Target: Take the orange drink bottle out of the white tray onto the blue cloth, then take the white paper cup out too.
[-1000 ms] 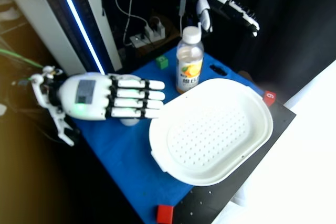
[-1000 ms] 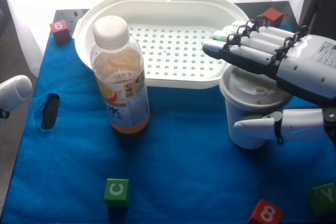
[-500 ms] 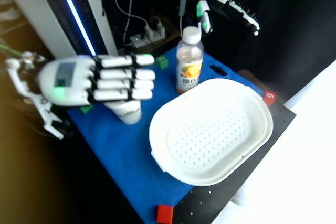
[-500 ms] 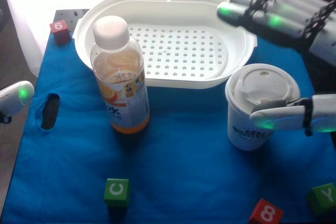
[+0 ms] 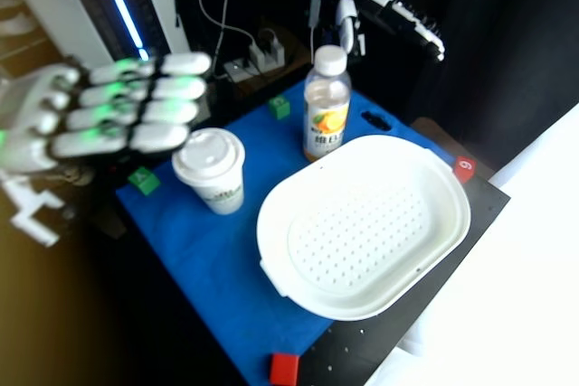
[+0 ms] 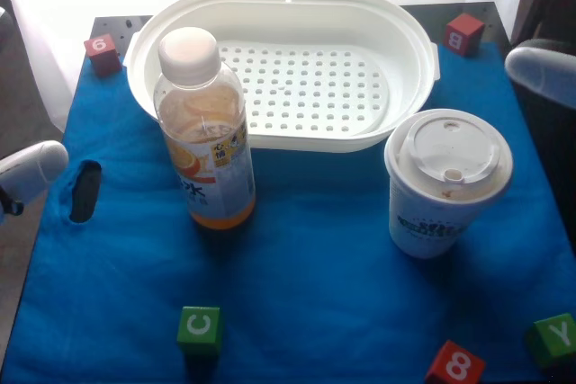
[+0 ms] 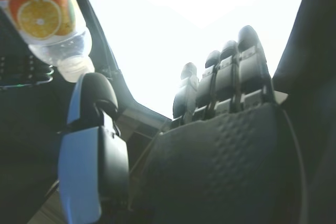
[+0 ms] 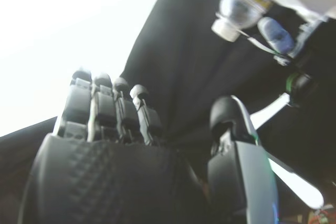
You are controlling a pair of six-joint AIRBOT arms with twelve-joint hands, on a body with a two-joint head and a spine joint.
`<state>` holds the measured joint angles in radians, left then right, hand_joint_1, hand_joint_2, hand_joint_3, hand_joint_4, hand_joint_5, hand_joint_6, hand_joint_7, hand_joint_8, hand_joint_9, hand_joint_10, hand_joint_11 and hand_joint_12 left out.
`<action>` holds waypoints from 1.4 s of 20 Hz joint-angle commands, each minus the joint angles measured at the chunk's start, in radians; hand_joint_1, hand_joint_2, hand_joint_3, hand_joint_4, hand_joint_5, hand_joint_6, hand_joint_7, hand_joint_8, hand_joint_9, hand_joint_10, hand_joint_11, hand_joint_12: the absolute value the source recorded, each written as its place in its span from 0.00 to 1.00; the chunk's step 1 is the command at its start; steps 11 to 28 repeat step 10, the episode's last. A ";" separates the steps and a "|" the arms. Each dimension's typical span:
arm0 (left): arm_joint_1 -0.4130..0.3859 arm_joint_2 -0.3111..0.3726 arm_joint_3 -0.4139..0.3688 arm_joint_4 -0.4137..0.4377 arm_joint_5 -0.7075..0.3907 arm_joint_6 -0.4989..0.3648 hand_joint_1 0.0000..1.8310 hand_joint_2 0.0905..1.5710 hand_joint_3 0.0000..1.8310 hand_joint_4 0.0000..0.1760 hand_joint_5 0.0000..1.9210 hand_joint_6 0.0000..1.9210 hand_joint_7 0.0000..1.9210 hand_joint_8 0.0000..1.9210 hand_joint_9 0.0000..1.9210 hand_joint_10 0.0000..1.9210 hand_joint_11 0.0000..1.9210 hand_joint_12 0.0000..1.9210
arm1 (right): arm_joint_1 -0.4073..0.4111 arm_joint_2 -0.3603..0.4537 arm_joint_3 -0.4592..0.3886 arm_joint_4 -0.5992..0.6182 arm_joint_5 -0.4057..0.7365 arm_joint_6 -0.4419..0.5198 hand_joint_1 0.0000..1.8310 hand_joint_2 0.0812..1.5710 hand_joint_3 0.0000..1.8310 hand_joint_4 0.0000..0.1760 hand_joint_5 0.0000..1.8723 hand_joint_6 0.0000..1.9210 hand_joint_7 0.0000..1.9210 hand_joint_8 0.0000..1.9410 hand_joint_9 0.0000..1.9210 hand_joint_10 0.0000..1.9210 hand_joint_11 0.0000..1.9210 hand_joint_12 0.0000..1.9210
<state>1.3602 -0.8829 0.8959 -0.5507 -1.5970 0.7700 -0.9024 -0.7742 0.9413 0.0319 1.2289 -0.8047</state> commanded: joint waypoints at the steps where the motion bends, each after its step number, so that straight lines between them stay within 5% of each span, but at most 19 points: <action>1: -0.014 0.015 0.011 0.022 -0.134 -0.003 0.29 0.76 0.00 0.91 0.00 0.00 0.00 0.00 0.00 0.00 0.00 0.03 | 0.006 0.004 -0.002 0.023 0.126 -0.009 0.33 0.86 0.00 0.00 0.00 0.00 0.00 0.00 0.00 0.00 0.00 0.06; 4: -0.030 0.033 0.022 0.043 -0.134 -0.001 0.32 0.76 0.00 0.86 0.00 0.00 0.00 0.00 0.00 0.00 0.00 0.00 | 0.006 0.008 -0.003 0.047 0.126 -0.026 0.34 0.84 0.00 0.00 0.00 0.00 0.00 0.00 0.00 0.00 0.00 0.11; 6: -0.043 0.037 0.026 0.058 -0.134 0.009 0.32 0.75 0.00 0.84 0.00 0.00 0.00 0.00 0.00 0.00 0.01 0.00 | 0.006 0.016 -0.006 0.055 0.129 -0.027 0.31 0.85 0.00 0.00 0.00 0.00 0.00 0.00 0.00 0.00 0.00 0.00; 7: -0.056 0.039 0.028 0.068 -0.134 0.020 0.29 0.74 0.01 0.85 0.00 0.00 0.00 0.00 0.00 0.00 0.00 0.10 | 0.006 0.018 -0.010 0.061 0.132 -0.028 0.30 0.86 0.00 0.00 0.00 0.00 0.00 0.00 0.00 0.00 0.00 0.00; 10: -0.097 0.039 0.041 0.100 -0.134 0.028 0.21 0.75 0.00 0.56 0.00 0.00 0.00 0.00 0.00 0.00 0.00 0.17 | 0.006 0.050 -0.032 0.079 0.166 -0.029 0.31 0.87 0.01 0.00 0.00 0.00 0.00 0.00 0.00 0.00 0.00 0.00; 28: -0.097 0.039 0.041 0.100 -0.134 0.028 0.21 0.75 0.00 0.56 0.00 0.00 0.00 0.00 0.00 0.00 0.00 0.17 | 0.006 0.050 -0.032 0.079 0.166 -0.029 0.31 0.87 0.01 0.00 0.00 0.00 0.00 0.00 0.00 0.00 0.00 0.00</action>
